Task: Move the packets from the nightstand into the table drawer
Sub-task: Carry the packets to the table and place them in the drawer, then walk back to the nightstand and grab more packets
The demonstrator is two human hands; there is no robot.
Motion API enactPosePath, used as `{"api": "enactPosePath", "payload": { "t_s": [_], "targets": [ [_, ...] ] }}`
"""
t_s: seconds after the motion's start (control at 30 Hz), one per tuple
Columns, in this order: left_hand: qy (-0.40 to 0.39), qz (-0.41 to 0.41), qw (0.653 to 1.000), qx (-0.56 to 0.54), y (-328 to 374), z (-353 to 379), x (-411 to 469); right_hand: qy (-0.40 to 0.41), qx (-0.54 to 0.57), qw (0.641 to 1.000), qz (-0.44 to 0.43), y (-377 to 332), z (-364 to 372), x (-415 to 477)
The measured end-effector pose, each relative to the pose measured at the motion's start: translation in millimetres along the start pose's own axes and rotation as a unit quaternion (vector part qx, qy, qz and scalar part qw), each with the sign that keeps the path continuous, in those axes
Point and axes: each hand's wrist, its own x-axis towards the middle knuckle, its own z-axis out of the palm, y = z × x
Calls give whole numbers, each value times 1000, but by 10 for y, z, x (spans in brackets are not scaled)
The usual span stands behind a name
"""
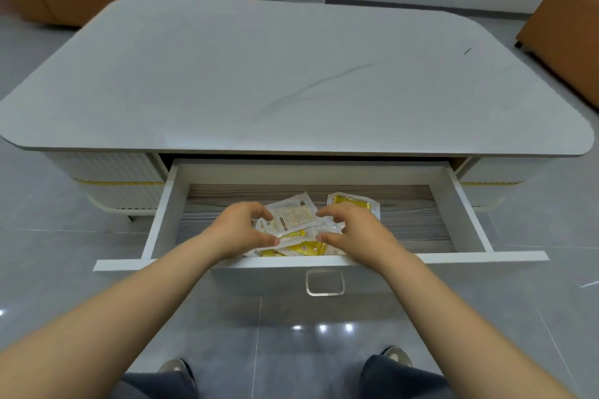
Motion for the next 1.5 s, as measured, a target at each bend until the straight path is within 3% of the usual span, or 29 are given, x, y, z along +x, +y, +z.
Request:
{"api": "enactPosePath", "payload": {
  "t_s": [0.5, 0.8, 0.93, 1.1, 1.5],
  "targets": [
    [88, 158, 983, 11, 863, -468, -1498, 115, -32, 992, -31, -629, -836, -1463],
    [85, 215, 971, 56, 1489, -760, -547, 138, -176, 975, 10, -324, -1635, -782],
    [93, 231, 967, 46, 2007, -1112, 91, 159, -189, 968, 44, -288, -2288, -253],
    [71, 235, 966, 81, 2688, -1621, 222, 174, -167, 968, 67, -585, -3063, -203],
    [31, 348, 927, 136, 5465, -3029, -1007, 244, -155, 943, 163, -1665, -5737, -1783]
  ]
}}
